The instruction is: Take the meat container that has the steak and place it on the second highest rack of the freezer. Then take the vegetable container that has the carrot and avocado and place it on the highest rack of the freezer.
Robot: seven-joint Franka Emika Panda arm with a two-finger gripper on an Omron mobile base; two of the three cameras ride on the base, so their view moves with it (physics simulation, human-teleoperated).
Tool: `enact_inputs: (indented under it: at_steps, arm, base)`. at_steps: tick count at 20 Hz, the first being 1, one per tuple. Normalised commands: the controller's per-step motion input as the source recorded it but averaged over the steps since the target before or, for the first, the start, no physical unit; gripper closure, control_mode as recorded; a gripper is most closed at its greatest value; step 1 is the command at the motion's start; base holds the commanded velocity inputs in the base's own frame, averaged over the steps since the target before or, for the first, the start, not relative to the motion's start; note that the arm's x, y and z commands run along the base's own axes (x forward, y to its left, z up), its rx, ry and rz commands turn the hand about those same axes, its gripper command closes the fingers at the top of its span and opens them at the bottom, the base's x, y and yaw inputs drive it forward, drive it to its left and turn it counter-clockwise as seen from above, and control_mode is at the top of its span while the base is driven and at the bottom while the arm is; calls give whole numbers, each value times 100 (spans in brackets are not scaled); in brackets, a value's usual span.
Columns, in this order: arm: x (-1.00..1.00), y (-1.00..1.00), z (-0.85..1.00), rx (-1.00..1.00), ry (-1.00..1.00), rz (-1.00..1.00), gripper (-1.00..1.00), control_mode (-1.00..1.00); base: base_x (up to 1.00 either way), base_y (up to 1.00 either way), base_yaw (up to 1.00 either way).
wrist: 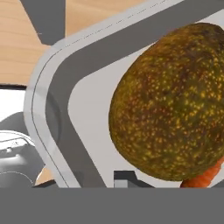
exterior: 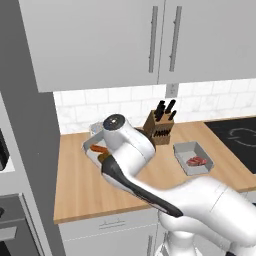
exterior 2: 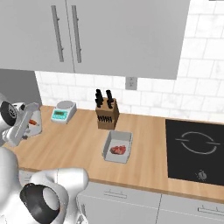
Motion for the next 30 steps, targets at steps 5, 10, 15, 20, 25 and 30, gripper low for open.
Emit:
enact_inputs:
  at_steps: [5,10,15,20,25,30]
  arm:
    - [-39,-57,100,1,0,-9,100,-100]
    - [-47,-52,81,19,0,-26,100,-100]
    - [-87,-34,46,29,1,-42,100,-100]
    - [-61,-30,77,18,0,-26,100,-100]
    - [-28,-16,69,1,8,-2,100,-100]
    - [5,-6,-8,-1,3,6,100,-100]
  base:
    - [0,0,0]
    - [0,0,0]
    - [0,0,0]
    - [0,0,0]
    - [0,0,0]
    - [0,0,0]
